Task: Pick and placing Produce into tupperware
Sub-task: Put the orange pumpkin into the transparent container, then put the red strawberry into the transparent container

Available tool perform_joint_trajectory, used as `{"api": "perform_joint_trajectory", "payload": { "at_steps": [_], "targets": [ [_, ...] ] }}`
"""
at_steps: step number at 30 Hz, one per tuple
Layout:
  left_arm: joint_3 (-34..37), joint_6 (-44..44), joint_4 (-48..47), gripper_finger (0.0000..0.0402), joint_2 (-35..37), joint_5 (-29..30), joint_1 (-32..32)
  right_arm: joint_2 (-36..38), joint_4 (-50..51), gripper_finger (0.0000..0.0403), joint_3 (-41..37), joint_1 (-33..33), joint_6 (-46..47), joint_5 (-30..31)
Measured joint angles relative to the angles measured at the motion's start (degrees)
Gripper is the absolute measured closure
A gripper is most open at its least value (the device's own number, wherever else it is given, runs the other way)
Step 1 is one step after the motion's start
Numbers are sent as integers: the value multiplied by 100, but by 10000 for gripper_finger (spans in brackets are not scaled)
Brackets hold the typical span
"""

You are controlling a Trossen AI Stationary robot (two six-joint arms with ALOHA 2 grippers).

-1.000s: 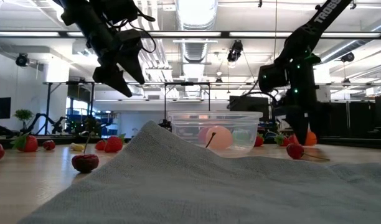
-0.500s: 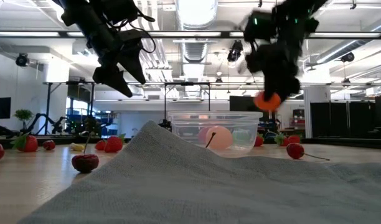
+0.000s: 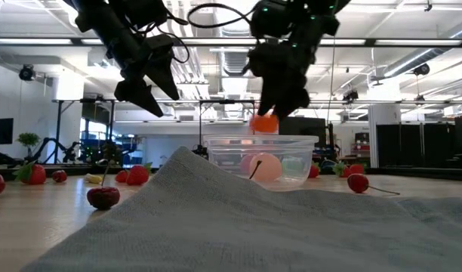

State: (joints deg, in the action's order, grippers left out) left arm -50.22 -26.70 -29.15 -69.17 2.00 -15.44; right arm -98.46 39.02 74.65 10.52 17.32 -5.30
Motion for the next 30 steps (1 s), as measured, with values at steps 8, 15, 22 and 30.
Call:
{"api": "perform_joint_trajectory", "payload": {
  "at_steps": [8,15,22,30],
  "targets": [
    [2,-2,-2,52,0,-1,-2,-555,642,78,704,51,-258,94],
    [2,0,-4,52,-39,-19,-2,-124,760,56,714,100,-129,737],
    [18,55,-1173,52,-303,268,4,807,941,55,467,242,80,2007],
    [380,688,-1678,53,-575,695,162,1827,1161,53,-161,574,427,2203]
  ]
}}
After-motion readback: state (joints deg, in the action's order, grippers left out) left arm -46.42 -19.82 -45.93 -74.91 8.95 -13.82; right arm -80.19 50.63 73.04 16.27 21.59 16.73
